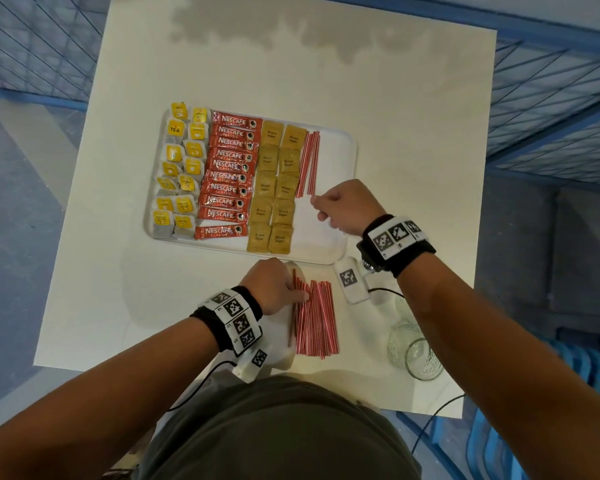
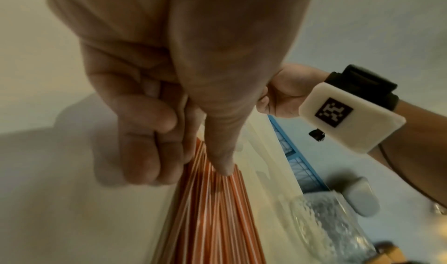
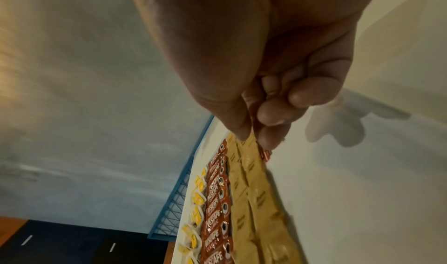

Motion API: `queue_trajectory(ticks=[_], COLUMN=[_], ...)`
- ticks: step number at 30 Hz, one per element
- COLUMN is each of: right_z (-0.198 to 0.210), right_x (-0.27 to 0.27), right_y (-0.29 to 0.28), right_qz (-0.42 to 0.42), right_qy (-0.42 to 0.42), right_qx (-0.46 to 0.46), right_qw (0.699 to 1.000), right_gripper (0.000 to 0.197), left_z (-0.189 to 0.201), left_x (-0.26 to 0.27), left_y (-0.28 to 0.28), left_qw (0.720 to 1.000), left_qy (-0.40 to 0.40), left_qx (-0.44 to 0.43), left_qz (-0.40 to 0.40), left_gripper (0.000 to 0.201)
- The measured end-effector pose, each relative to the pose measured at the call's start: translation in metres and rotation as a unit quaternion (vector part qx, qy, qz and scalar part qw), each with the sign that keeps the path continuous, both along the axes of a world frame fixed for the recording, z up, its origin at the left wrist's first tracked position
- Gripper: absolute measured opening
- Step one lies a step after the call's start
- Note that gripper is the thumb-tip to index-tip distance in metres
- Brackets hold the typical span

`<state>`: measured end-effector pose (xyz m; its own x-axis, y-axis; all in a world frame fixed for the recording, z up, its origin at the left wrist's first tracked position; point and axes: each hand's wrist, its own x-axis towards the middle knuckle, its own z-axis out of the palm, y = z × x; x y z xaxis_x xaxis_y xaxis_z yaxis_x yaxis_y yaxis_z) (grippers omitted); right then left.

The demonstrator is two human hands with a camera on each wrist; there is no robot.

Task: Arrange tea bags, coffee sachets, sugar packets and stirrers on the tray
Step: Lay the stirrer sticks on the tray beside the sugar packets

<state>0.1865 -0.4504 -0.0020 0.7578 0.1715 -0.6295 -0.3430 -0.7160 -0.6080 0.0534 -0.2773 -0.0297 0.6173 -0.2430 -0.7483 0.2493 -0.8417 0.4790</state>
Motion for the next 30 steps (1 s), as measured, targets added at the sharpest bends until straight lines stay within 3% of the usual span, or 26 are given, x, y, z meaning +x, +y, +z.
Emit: queue_trajectory(ticks=[5, 10, 20, 26, 30], right_z=[-0.004, 0.003, 0.001, -0.009, -0.01], right_x=[-0.017, -0.031, -0.095, -0.127, -0.139], right_y=[-0.012, -0.017, -0.026, -0.03, -0.029], right_qz=[0.004, 0.003, 0.115, 0.152, 0.143], right_qy=[-0.002, -0.018, -0.05, -0.029, -0.004], right_qx=[0.002, -0.006, -0.075, -0.172, -0.188], right_qw=[1.0, 1.0, 0.989, 0.973, 0.972], right_gripper=[0.037, 0.037, 0.035, 0.053, 0.052], left_z=[0.002, 0.013, 0.005, 0.014, 0.016], left_x=[-0.004, -0.003, -0.012, -0.014, -0.017], left_y=[-0.013, -0.016, 0.0, 0.003, 0.004], left_qw=[0.997, 0.995, 0.998, 0.998, 0.997], left_qy=[-0.031, -0.054, 0.007, 0.002, -0.013], left_qx=[0.042, 0.043, 0.017, 0.005, -0.015], left_qz=[-0.059, -0.072, 0.057, 0.07, 0.079], left_gripper=[0.039, 0.047, 0.036, 0.039, 0.037])
